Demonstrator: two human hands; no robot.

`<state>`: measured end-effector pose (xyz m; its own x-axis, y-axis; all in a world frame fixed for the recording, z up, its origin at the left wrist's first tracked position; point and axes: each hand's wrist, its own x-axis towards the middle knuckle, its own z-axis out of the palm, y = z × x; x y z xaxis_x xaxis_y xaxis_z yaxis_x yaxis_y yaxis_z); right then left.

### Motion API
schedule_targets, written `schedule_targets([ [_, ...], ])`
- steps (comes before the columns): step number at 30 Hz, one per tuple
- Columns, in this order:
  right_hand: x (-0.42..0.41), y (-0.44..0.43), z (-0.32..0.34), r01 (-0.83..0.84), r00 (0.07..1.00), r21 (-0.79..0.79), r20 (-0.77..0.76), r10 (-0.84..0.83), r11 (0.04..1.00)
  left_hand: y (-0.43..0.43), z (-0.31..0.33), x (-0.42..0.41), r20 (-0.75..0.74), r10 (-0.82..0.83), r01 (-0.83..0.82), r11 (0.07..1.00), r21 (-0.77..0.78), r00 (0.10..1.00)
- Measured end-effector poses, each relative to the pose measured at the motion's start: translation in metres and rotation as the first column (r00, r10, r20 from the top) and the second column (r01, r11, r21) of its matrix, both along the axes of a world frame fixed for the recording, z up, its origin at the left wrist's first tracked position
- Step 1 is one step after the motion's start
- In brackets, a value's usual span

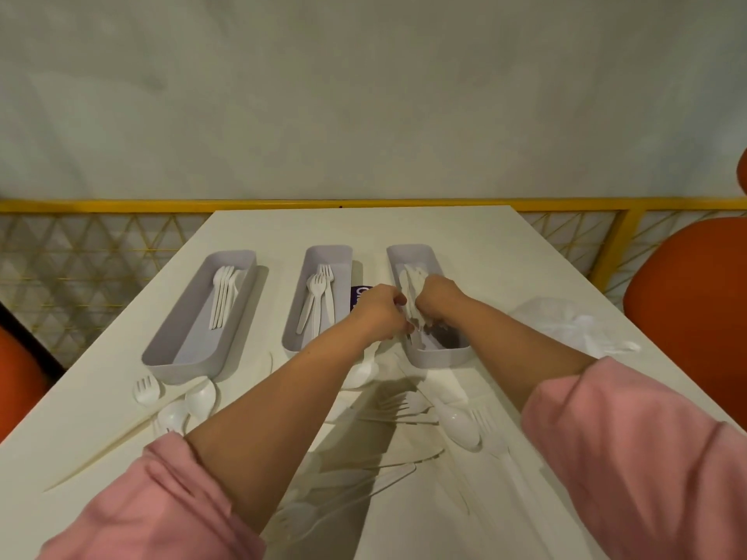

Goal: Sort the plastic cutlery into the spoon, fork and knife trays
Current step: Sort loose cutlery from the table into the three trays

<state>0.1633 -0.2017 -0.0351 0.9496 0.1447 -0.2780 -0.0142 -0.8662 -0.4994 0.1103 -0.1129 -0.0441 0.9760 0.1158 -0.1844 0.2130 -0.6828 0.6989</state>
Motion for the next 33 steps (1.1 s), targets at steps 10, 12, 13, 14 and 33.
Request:
schedule_targets([
  [10, -0.015, -0.019, 0.021, -0.192, 0.967, -0.242, 0.116, 0.225, 0.951, 0.020, 0.013, -0.040, 0.139, -0.146, 0.085, 0.924, 0.374, 0.979],
  [12, -0.026, -0.024, 0.025, -0.241, 0.960, -0.289, 0.066, 0.271, 0.926, 0.026, 0.010, -0.051, 0.110, -0.147, 0.088, 0.902, 0.423, 0.983],
  [13, -0.034, -0.027, 0.027, -0.273, 0.955, -0.315, 0.021, 0.295, 0.909, 0.029, 0.007, -0.056, 0.092, -0.144, 0.089, 0.891, 0.444, 0.985],
  [14, -0.043, -0.030, 0.030, -0.318, 0.943, -0.339, -0.019, 0.331, 0.886, 0.031, 0.006, -0.061, 0.084, -0.147, 0.091, 0.879, 0.468, 0.986],
  [33, -0.112, -0.068, -0.009, -0.465, 0.882, -0.347, -0.108, 0.458, 0.814, 0.050, -0.023, -0.095, -0.067, 0.032, 0.013, 0.811, 0.585, 0.997],
])
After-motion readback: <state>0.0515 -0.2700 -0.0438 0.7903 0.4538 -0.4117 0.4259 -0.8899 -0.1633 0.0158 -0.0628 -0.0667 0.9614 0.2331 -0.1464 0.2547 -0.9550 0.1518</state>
